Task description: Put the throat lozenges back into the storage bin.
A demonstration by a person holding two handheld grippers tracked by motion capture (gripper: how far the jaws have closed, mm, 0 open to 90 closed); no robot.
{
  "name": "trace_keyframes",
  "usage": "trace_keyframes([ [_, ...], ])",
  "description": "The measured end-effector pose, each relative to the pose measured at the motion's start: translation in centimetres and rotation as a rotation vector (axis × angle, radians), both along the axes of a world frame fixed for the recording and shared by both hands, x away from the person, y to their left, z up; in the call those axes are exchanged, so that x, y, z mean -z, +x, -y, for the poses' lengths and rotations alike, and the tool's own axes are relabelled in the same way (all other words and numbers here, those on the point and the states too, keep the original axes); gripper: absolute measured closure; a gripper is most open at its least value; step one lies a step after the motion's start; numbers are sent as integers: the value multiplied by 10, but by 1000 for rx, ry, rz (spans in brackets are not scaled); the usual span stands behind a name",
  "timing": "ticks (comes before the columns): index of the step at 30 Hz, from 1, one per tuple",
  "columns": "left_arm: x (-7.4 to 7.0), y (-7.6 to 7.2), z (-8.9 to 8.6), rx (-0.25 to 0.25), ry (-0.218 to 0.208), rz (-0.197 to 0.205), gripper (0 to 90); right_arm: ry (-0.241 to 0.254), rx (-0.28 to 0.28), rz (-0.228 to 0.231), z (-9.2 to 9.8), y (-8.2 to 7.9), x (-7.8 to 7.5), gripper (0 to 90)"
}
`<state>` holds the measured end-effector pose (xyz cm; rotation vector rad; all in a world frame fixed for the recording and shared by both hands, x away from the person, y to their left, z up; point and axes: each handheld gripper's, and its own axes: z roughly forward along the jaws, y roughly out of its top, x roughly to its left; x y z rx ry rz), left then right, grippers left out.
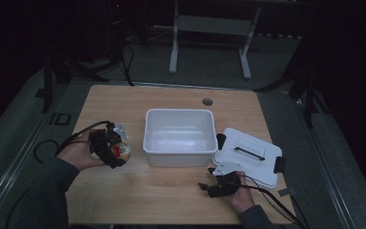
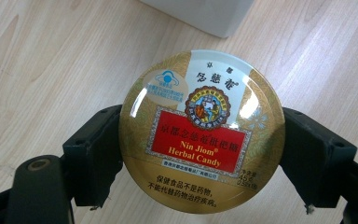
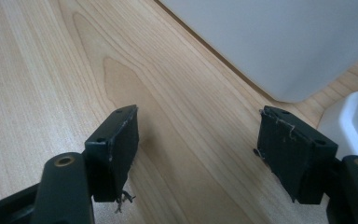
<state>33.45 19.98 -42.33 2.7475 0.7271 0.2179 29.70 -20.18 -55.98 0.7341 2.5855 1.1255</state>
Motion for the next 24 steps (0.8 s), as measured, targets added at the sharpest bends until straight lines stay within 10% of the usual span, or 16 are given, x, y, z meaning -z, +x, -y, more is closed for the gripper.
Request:
trace_keyframes([
  [24,-24,5,12,34,3,11,204,1,1,0,0,0,0,286],
])
